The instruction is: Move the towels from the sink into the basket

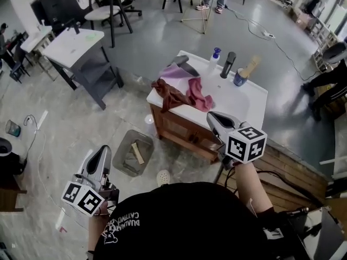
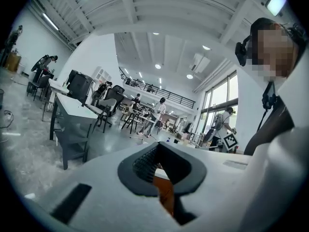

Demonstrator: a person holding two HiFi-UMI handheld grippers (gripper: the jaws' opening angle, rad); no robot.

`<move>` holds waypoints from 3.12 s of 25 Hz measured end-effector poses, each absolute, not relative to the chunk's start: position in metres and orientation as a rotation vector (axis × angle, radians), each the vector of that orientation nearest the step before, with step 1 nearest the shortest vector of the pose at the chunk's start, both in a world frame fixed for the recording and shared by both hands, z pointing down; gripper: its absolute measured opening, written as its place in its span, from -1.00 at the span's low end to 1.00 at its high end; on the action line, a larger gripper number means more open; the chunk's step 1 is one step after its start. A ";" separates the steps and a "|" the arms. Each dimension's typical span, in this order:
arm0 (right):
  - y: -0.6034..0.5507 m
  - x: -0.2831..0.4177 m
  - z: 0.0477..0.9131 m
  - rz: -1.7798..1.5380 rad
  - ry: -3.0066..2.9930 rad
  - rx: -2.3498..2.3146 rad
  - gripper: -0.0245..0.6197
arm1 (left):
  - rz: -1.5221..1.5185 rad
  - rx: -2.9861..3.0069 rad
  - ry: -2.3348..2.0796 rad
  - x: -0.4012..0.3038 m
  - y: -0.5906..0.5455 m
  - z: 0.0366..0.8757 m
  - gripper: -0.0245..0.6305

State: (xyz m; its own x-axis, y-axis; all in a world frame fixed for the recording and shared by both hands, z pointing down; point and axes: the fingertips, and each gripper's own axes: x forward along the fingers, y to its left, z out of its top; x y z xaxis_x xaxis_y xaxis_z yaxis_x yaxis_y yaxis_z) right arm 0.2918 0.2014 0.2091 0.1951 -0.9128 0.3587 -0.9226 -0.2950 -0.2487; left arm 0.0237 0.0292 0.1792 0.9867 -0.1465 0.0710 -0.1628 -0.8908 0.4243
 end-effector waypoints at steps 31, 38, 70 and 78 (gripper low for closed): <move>0.088 0.353 0.246 0.781 -1.740 2.461 -0.90 | 0.049 2.652 -0.138 0.090 -0.108 0.199 -0.91; 0.083 0.364 0.258 0.842 -1.760 2.390 -0.90 | 0.045 2.603 -0.168 0.098 -0.099 0.207 -0.91; -0.024 0.395 0.371 0.970 -1.908 1.763 -0.54 | 0.028 2.425 -0.908 0.021 -0.066 0.207 -0.91; -0.021 0.400 0.418 1.107 -1.850 1.676 -0.46 | 0.054 2.389 -0.981 0.020 -0.049 0.211 -0.91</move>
